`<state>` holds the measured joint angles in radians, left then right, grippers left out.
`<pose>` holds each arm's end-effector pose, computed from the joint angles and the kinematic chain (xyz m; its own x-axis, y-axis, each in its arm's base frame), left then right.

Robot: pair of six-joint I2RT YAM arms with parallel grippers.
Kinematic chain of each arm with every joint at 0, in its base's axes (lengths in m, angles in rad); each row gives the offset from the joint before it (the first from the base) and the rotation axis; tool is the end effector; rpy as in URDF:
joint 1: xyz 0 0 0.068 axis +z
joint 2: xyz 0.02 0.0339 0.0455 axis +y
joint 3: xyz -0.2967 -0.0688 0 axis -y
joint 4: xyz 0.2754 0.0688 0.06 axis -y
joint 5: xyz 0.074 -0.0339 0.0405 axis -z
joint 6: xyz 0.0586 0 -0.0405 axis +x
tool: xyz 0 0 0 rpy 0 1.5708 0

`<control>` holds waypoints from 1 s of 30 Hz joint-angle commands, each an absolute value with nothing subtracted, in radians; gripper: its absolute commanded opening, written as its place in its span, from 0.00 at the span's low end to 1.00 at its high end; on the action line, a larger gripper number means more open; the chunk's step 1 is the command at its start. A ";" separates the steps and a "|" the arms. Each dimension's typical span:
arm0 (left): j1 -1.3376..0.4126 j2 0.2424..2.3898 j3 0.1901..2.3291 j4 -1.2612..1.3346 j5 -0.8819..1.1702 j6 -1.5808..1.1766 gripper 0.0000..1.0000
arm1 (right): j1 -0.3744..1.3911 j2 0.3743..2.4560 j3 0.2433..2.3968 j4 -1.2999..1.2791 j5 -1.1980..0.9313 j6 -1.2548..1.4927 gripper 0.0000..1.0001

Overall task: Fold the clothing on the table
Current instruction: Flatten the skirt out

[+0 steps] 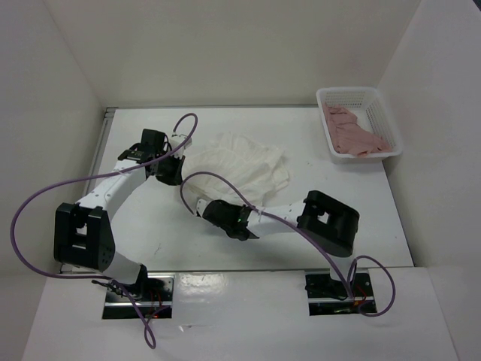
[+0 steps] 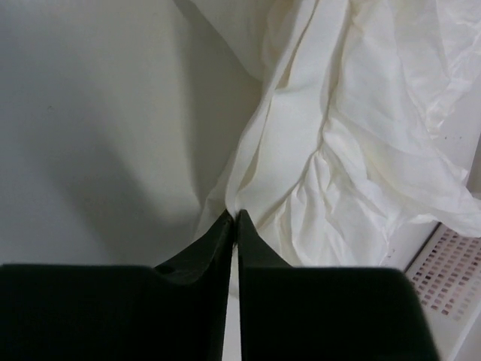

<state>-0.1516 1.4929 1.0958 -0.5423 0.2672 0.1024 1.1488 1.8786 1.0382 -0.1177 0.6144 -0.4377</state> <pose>0.3448 -0.0683 0.2528 -0.7631 0.2163 -0.6090 0.3797 0.9126 -0.1517 0.1981 0.3587 0.1314 -0.0451 -0.9460 -0.3210 -0.6942 0.2607 -0.6709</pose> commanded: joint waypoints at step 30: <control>-0.202 1.336 1.216 -0.598 0.368 0.089 0.00 | 0.897 1.467 1.198 -0.299 0.391 -0.364 0.00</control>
<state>-0.1841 1.3891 1.1667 -0.5938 0.3256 0.0994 0.9222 1.5341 1.1248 -0.2787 0.4076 -0.3786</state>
